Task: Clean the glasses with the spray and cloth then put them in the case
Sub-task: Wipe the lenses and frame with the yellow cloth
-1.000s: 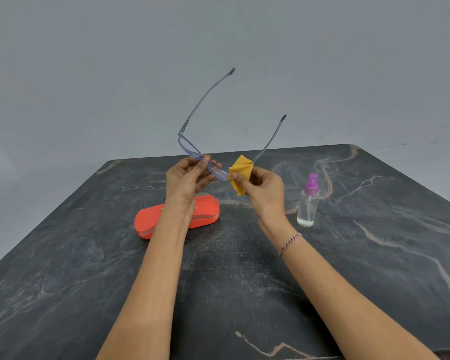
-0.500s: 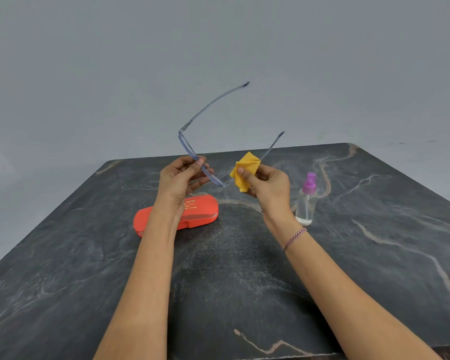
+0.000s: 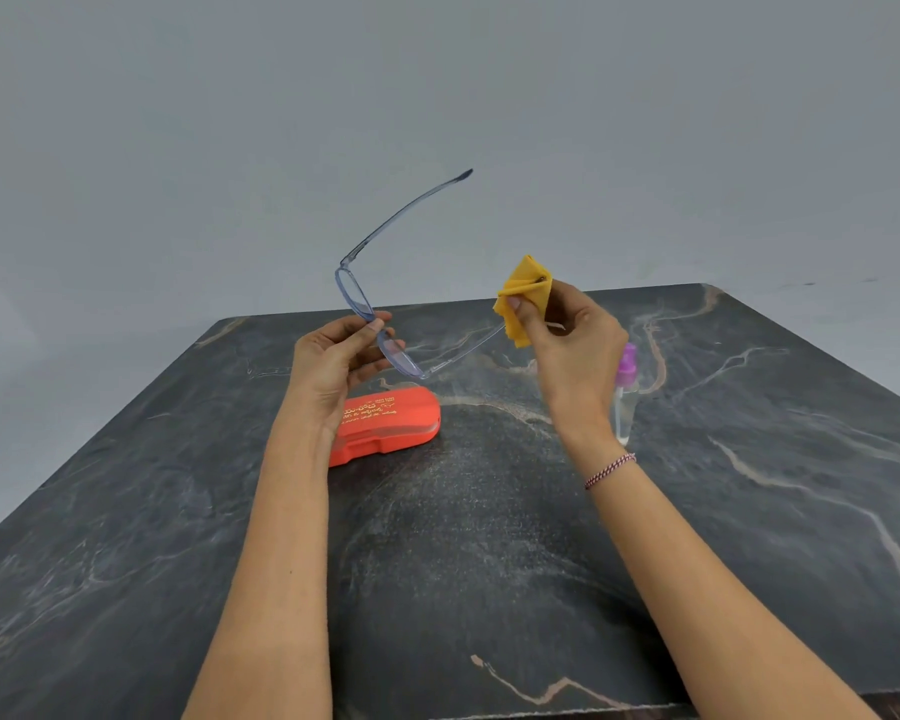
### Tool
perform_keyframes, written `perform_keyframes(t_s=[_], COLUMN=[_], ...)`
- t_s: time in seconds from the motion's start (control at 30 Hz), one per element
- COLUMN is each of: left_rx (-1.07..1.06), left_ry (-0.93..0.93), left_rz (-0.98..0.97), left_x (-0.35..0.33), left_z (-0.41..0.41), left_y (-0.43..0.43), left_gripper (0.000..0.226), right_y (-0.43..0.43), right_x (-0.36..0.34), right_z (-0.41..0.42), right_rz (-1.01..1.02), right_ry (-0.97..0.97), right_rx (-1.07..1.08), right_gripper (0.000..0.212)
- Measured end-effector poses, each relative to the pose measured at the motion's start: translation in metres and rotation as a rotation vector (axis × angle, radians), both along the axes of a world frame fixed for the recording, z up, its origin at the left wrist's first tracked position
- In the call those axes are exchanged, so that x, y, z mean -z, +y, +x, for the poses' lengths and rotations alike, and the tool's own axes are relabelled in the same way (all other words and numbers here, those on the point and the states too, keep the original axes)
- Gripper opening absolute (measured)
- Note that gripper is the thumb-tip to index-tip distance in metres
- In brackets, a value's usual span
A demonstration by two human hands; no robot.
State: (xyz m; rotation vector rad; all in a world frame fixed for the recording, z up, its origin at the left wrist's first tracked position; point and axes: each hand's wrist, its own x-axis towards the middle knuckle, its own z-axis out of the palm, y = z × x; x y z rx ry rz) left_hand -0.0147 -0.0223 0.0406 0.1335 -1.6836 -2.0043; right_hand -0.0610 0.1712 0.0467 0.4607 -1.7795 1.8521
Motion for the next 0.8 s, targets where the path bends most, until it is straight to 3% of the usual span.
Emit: perform_keyframes(t_s=[0.27,0.43,0.7,0.8], left_rx=[0.009,0.023,0.014,0.018], left_ry=[0.066,0.089,0.074,0.067], left_rz=[0.058,0.105,0.087,0.099], left_x=[-0.001,-0.002,-0.002,-0.001], left_z=[-0.008,-0.01,-0.01,-0.011], left_y=[0.019,0.029,0.028,0.03], left_gripper=[0.01,0.01,0.008,0.008], right_y=[-0.02,-0.027,-0.017,-0.019], right_x=[0.022,0.03,0.021,0.025], right_z=[0.001,0.003,-0.004,-0.003], right_rz=[0.039,0.122,-0.027,0.005], right_ry=[-0.18,-0.205,-0.179,-0.206], right_rx=[-0.174,-0.175,-0.129,-0.16], right_gripper=[0.009,0.014,0.005,0.007])
